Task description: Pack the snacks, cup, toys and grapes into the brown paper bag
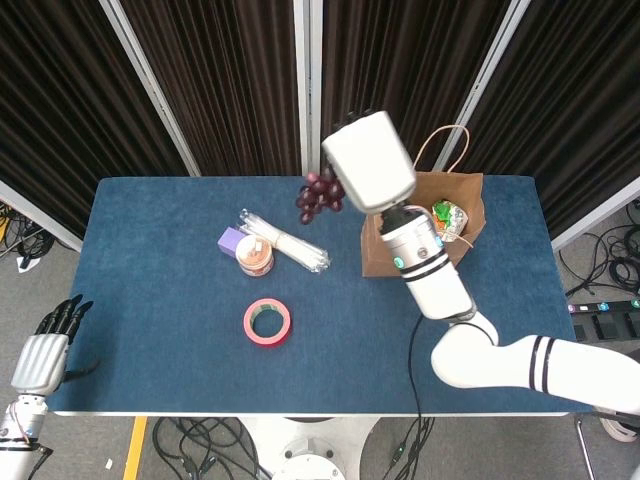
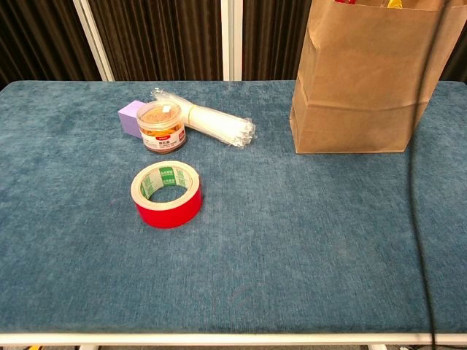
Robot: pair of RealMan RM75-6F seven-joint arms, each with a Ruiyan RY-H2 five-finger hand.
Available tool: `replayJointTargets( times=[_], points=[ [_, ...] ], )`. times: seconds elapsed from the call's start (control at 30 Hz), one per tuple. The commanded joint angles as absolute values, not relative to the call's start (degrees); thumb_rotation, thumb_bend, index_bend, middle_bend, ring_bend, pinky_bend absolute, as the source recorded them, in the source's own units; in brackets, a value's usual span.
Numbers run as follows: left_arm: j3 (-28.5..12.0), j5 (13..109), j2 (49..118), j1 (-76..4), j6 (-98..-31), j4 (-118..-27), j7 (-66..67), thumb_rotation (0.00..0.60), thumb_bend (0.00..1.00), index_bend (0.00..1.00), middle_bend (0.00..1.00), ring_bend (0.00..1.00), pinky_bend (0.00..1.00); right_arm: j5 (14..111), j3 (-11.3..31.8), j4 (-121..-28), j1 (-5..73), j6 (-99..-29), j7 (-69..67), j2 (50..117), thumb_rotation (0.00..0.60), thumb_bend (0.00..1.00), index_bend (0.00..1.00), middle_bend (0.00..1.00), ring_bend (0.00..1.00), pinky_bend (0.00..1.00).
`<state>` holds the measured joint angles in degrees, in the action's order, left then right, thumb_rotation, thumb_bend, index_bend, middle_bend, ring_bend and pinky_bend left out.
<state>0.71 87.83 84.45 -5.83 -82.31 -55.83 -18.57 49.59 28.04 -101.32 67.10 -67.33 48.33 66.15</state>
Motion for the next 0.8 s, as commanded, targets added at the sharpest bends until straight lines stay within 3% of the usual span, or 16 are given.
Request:
replayJointTargets(
  times=[0.03,0.37,0.57,0.8],
  points=[
    [0.73,87.91,84.41,-5.82,-82.39,-55.95,-18.58,0.600,0.23,0.14,0.13,0.03,0.17,47.87,29.12,-103.04,63.78,-70.85,50.13,61.07,0.600,0.31,0.98,0.74,0.66,0.75],
    [0.72,88.10,84.58,-5.78,-82.83,-55.74,-17.99,0.600,0.23,0.14,0.13,0.03,0.17,50.83,23.39,-100.39,57.63,-68.73,48.35,54.78,0.600,0.31,0.98,0.74,0.66,0.75],
    [0.78,87.98,84.69,-5.80,-82.48,-55.45,-17.64,0.600,0.23,0.14,0.13,0.03,0.17,55.46,18.37,-93.21,56.36,-67.30,46.82,59.66,0.600,0.31,0.99,0.74,0.66,0.75],
    [0.68,87.83,84.72,-5.69,-82.57,-55.22,-17.84,0.600,0.23,0.14,0.13,0.03,0.17,55.07,15.34,-84.94,56.06,-65.22,47.63,65.32,0.600,0.31,0.99,0.74,0.66,0.75]
  ],
)
